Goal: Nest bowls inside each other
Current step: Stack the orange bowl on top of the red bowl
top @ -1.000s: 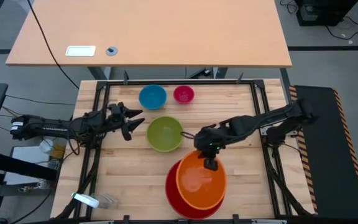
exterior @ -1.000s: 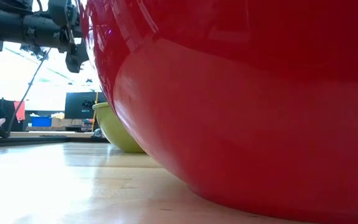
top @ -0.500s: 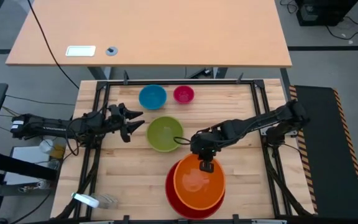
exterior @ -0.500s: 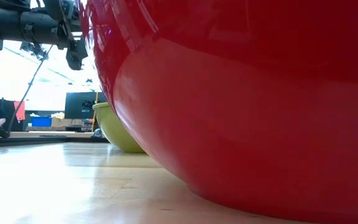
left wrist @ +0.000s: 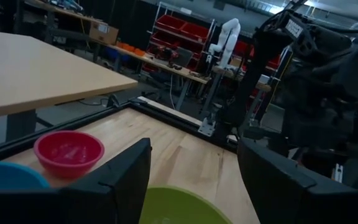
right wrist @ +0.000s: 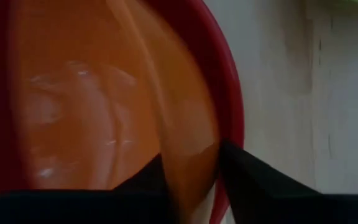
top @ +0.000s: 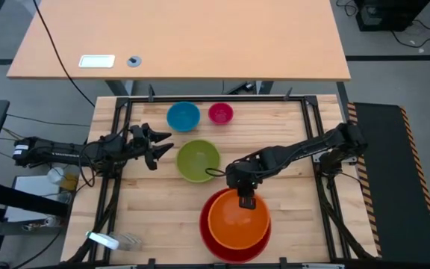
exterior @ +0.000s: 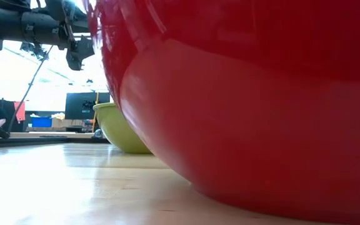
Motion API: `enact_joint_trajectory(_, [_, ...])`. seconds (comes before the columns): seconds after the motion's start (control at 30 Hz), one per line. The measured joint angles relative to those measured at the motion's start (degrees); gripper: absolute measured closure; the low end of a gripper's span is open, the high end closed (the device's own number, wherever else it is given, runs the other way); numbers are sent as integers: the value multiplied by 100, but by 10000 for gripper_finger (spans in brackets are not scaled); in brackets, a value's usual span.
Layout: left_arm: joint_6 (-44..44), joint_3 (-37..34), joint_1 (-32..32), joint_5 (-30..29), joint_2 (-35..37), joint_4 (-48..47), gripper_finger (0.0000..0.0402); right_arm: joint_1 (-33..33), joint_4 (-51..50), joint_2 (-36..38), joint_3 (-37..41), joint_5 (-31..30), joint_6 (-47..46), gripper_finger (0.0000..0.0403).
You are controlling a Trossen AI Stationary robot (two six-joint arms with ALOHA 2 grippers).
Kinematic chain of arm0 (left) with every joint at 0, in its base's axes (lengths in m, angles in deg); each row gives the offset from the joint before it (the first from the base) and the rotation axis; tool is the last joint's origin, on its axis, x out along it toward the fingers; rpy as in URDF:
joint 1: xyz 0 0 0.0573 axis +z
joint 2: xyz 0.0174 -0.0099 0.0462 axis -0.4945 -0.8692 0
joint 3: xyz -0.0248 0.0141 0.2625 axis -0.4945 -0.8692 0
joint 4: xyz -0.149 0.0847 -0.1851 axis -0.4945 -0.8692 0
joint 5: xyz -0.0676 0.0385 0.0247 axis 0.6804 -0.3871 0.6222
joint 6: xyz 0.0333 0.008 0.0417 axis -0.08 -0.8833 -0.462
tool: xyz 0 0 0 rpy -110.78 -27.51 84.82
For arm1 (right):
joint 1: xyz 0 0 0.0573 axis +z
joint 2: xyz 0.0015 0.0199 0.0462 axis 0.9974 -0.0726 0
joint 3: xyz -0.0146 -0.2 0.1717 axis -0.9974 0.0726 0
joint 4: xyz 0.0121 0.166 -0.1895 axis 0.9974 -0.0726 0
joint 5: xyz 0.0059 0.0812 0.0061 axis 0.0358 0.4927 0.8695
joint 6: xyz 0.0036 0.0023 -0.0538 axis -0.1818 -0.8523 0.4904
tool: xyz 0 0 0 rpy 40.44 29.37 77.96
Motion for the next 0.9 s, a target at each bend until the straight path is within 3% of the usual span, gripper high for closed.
enact_joint_trajectory(0.23, [-11, 0, 0, -1, 0, -4, 159, -203, -24, 2, 0, 466, -72, 194])
enact_joint_trajectory(0.4, [-13, 0, 0, -1, 0, -4, 159, -277, -276, 2, -146, 687, -139, 180])
enact_joint_trajectory(0.5, [-13, 0, 0, -1, 0, -37, 159, -277, -1030, 2, -567, 760, -233, 179])
enact_joint_trajectory(0.57, [-14, 0, 0, 0, 0, -47, 159, -276, -1635, 3, -973, 510, -239, 179])
enact_joint_trajectory(0.67, [-15, 0, 0, 1, 0, -52, 159, -258, -2155, 9, -1429, -376, -165, 179])
enact_joint_trajectory(0.77, [-13, 0, 0, 1, 0, -54, 159, -329, -1946, 13, -1496, -1008, 62, 179])
enact_joint_trajectory(0.9, [-13, 0, 0, 16, 0, -63, 159, -482, -1552, -138, -1211, -1191, 293, 182])
